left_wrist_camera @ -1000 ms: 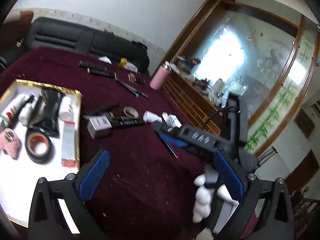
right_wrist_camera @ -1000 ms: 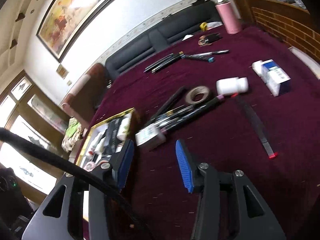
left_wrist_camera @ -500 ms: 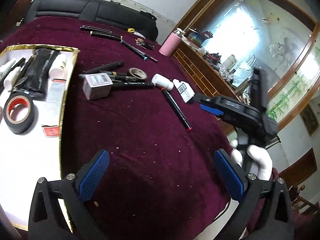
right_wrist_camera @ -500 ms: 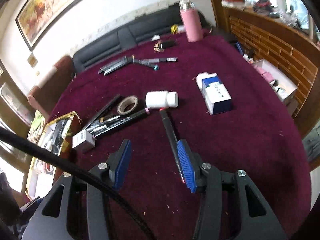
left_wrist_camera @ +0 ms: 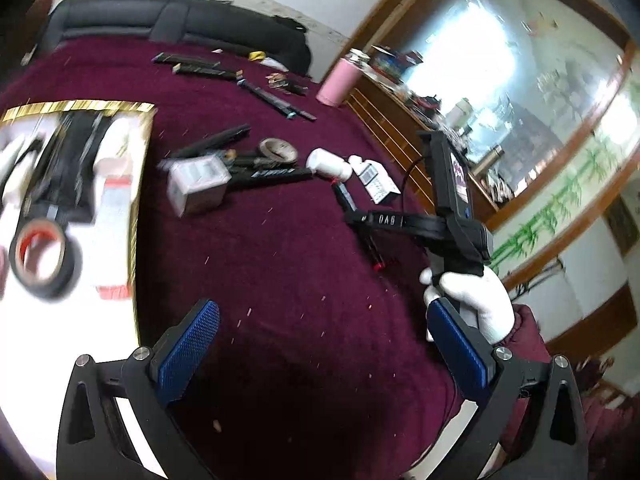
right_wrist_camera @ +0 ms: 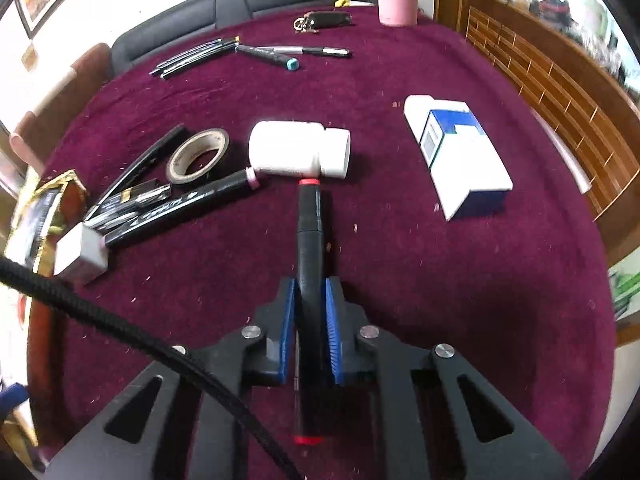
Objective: Organize objects
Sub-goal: 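Withdraw the right gripper and grasp the red-capped black marker, then grasp the pink-capped black marker with the left gripper while the right holds its marker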
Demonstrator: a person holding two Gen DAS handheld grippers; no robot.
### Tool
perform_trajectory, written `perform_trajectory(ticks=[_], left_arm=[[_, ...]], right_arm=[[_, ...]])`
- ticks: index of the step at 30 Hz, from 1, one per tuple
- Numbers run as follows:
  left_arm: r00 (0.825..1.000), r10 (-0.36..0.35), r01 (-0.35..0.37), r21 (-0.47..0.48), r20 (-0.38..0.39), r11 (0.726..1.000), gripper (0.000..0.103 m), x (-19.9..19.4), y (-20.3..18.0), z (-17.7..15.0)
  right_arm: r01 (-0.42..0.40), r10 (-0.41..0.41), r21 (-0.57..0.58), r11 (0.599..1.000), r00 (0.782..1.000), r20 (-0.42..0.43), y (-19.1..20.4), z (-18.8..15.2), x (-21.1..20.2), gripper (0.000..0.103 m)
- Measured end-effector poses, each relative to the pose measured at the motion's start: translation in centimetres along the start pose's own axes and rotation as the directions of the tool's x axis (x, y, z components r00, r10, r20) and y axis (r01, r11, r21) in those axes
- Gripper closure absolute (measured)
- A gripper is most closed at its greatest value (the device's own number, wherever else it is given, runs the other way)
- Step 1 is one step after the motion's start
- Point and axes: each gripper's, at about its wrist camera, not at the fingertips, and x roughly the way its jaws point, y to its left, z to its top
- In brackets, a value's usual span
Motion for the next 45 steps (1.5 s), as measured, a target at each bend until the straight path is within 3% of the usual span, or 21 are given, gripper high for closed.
perform_trajectory(ticks=[3, 5, 7, 10, 16, 20, 23, 26, 28, 30, 32, 33, 35, 36, 38, 39, 41, 43, 44, 45], left_arm=[[1.000, 0.029, -0.029, 0.077, 0.001, 0.997, 0.002, 1.3, -1.3, 2.5], [0.998, 0.064, -0.061, 0.150, -0.011, 0.987, 0.002, 2.9, -2.2, 4.2], [0.994, 0.090, -0.075, 0.212, -0.064, 0.974, 0.002, 5.9, -2.9, 6.0], [0.984, 0.129, -0.091, 0.267, -0.126, 0.959, 0.002, 9.8, -3.3, 8.2], [0.922, 0.284, -0.194, 0.320, -0.262, 0.927, 0.003, 17.2, -1.8, 10.2], [0.904, 0.327, -0.226, 0.342, -0.276, 0.912, 0.003, 18.9, -0.9, 10.6], [0.893, 0.326, -0.216, 0.341, -0.309, 0.915, 0.003, 19.9, -0.5, 10.7], [0.889, 0.289, -0.150, 0.371, -0.354, 0.917, 0.004, 19.7, -0.8, 10.2], [0.915, 0.175, -0.045, 0.338, -0.363, 0.940, 0.006, 17.9, -1.4, 10.6], [0.939, 0.168, -0.044, 0.379, -0.301, 0.924, 0.006, 16.3, -2.1, 11.4], [0.947, 0.194, -0.071, 0.421, -0.256, 0.904, 0.006, 15.9, -2.2, 12.3], [0.945, 0.207, -0.081, 0.433, -0.253, 0.898, 0.006, 16.3, -2.0, 12.6], [0.928, 0.264, -0.117, 0.469, -0.262, 0.875, 0.006, 17.7, -1.5, 12.6], [0.912, 0.303, -0.134, 0.496, -0.278, 0.858, 0.006, 18.8, -1.2, 12.3], [0.899, 0.328, -0.137, 0.524, -0.291, 0.841, 0.006, 19.6, -1.1, 11.8], [0.888, 0.337, -0.130, 0.531, -0.314, 0.837, 0.006, 20.2, -1.2, 11.5], [0.858, 0.324, -0.088, 0.508, -0.398, 0.857, 0.004, 20.8, -1.3, 10.0], [0.851, 0.375, -0.119, 0.561, -0.367, 0.819, 0.003, 20.6, -1.9, 8.8], [0.853, 0.350, -0.094, 0.545, -0.387, 0.833, 0.003, 20.2, -2.0, 8.7], [0.858, 0.289, -0.042, 0.503, -0.425, 0.863, 0.003, 19.6, -2.0, 8.6]], right_arm=[[-0.008, 0.006, 0.055, 0.998, 0.999, 0.040, -1.6, -1.3, -1.0, 0.090], [-0.058, 0.049, 0.106, 0.993, 0.995, 0.082, -3.1, -2.0, -1.4, 0.090], [-0.138, 0.121, 0.129, 0.982, 0.984, 0.131, -4.3, -2.7, -1.6, 0.090], [-0.195, 0.173, 0.152, 0.969, 0.974, 0.148, -5.0, -2.7, -1.4, 0.090], [-0.249, 0.222, 0.179, 0.952, 0.962, 0.156, -5.2, -1.9, -0.7, 0.090], [-0.296, 0.266, 0.209, 0.932, 0.951, 0.160, -5.8, -1.8, -0.6, 0.090], [-0.297, 0.268, 0.208, 0.932, 0.950, 0.159, -5.8, -1.7, -0.6, 0.090], [-0.306, 0.276, 0.213, 0.928, 0.948, 0.160, -5.8, -1.8, -0.5, 0.089], [-0.315, 0.284, 0.220, 0.923, 0.945, 0.161, -6.1, -1.8, -0.4, 0.089], [-0.321, 0.290, 0.225, 0.920, 0.943, 0.162, -6.2, -1.8, -0.4, 0.089], [-0.320, 0.289, 0.224, 0.920, 0.944, 0.162, -6.2, -1.8, -0.4, 0.089], [-0.320, 0.288, 0.222, 0.921, 0.944, 0.162, -6.2, -1.8, -0.4, 0.089], [-0.321, 0.289, 0.222, 0.921, 0.943, 0.163, -6.2, -1.7, -0.4, 0.089], [-0.322, 0.290, 0.222, 0.920, 0.943, 0.164, -6.3, -1.7, -0.4, 0.089], [-0.325, 0.293, 0.223, 0.919, 0.942, 0.164, -6.3, -1.7, -0.4, 0.089], [-0.327, 0.295, 0.224, 0.918, 0.941, 0.165, -6.3, -1.7, -0.3, 0.089], [-0.331, 0.298, 0.226, 0.916, 0.940, 0.166, -6.3, -1.7, -0.2, 0.089], [-0.335, 0.303, 0.229, 0.914, 0.938, 0.166, -6.4, -1.7, -0.2, 0.089], [-0.337, 0.304, 0.230, 0.913, 0.938, 0.166, -6.4, -1.7, -0.2, 0.089], [-0.338, 0.306, 0.231, 0.912, 0.938, 0.166, -6.4, -1.7, -0.2, 0.089]])
